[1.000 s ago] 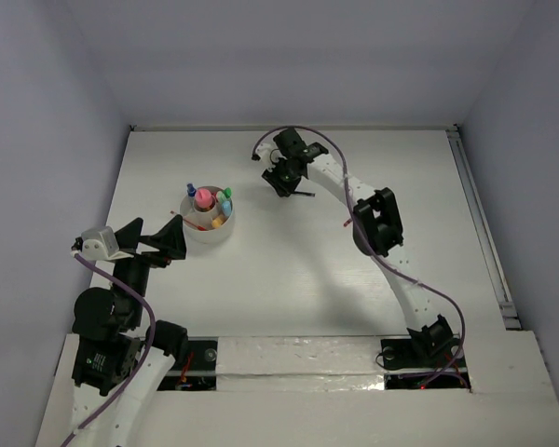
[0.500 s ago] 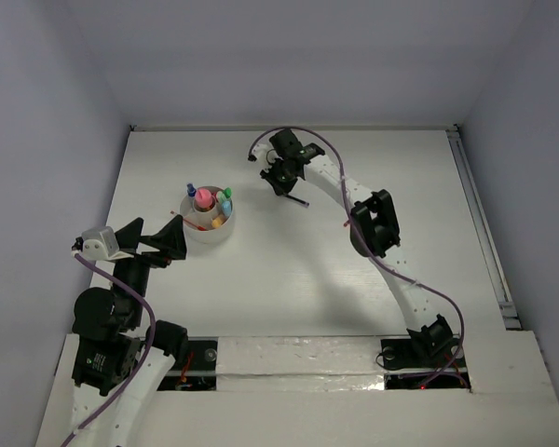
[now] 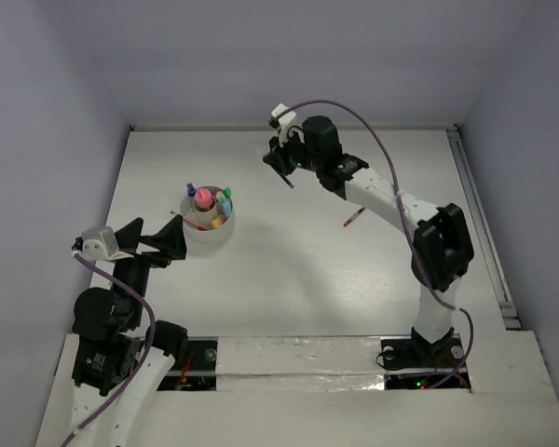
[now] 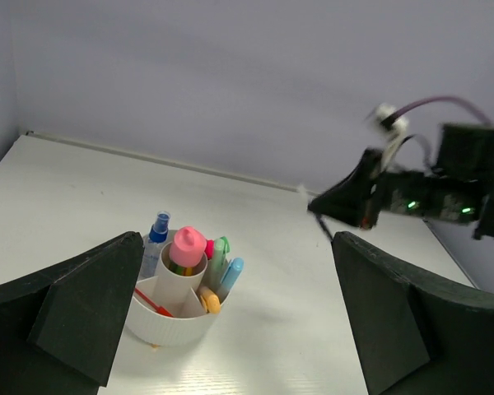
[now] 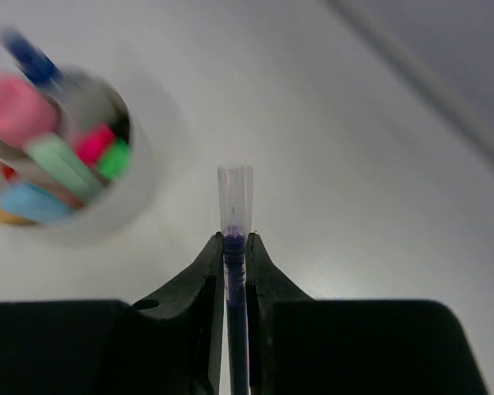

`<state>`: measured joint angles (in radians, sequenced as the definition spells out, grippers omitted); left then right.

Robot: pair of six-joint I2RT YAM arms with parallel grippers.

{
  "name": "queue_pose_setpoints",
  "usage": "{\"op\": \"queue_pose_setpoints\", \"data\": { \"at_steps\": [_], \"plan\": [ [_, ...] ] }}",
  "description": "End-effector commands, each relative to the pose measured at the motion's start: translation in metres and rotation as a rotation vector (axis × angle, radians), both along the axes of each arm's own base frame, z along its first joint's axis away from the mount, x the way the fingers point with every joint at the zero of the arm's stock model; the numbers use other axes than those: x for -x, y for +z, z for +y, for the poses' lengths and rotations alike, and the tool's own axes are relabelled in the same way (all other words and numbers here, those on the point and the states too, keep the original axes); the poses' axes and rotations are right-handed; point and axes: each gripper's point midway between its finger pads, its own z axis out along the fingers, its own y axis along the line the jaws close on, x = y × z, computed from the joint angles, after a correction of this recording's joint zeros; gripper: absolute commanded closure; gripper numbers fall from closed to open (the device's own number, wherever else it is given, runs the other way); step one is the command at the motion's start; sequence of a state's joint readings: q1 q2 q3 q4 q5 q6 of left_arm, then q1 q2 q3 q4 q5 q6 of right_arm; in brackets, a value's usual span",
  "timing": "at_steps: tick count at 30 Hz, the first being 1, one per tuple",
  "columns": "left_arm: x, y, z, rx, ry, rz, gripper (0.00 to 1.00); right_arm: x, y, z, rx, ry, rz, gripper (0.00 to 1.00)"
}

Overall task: Sort the stationery into containers
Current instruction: Pick up the pen from the center of the board, then place the pen in the storage box.

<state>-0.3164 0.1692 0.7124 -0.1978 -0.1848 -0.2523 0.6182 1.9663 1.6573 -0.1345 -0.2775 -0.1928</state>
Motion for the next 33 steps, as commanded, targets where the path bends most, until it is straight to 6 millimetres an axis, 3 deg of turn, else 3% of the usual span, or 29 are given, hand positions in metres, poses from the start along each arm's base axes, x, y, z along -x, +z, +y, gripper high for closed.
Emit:
{"op": "queue_pose_setpoints", "data": {
  "at_steps": [1,3,4,6,7,9,10,12,13,14,15,19,23,33],
  "plan": [
    [-0.001,0.012,0.001,0.025,0.008,-0.044,0.01,0.046,0.145,0.059,-0.429,0.183,-0.250,1.00],
    [-0.002,0.011,0.004,0.027,0.023,-0.042,0.01,0.078,0.167,0.080,-0.557,0.305,-0.249,1.00],
    [-0.002,0.012,0.005,0.029,0.027,-0.043,0.01,0.119,0.176,0.120,-0.683,0.445,-0.216,1.00],
    [-0.002,0.012,0.005,0.028,0.029,-0.040,0.01,0.130,0.192,0.127,-0.734,0.508,-0.245,1.00],
    [-0.002,0.011,0.006,0.028,0.032,-0.039,0.01,0.131,0.177,0.139,-0.738,0.535,-0.213,1.00],
    [-0.002,0.011,0.006,0.028,0.033,-0.037,0.01,0.150,0.177,0.157,-0.766,0.626,-0.186,1.00],
    [-0.002,0.011,0.005,0.027,0.032,-0.037,0.01,0.155,0.188,0.164,-0.779,0.656,-0.207,1.00],
    [-0.002,0.011,0.005,0.026,0.029,-0.039,0.01,0.157,0.168,0.181,-0.744,0.682,-0.187,1.00],
    [-0.003,0.011,0.004,0.025,0.028,-0.038,0.01,0.163,0.176,0.187,-0.751,0.708,-0.203,1.00],
    [-0.003,0.011,0.004,0.024,0.025,-0.036,0.01,0.159,0.160,0.194,-0.732,0.713,-0.178,1.00],
    [-0.003,0.011,0.004,0.023,0.025,-0.038,0.01,0.167,0.153,0.201,-0.716,0.747,-0.152,1.00],
    [-0.003,0.011,0.003,0.021,0.019,-0.040,0.01,0.163,0.126,0.218,-0.669,0.764,-0.114,1.00],
    [-0.004,0.011,0.002,0.019,0.015,-0.039,0.01,0.161,0.098,0.232,-0.617,0.782,-0.083,1.00],
    [-0.006,0.009,0.000,0.013,0.008,-0.030,0.01,0.147,0.065,0.248,-0.546,0.786,-0.086,1.00]
  ]
}}
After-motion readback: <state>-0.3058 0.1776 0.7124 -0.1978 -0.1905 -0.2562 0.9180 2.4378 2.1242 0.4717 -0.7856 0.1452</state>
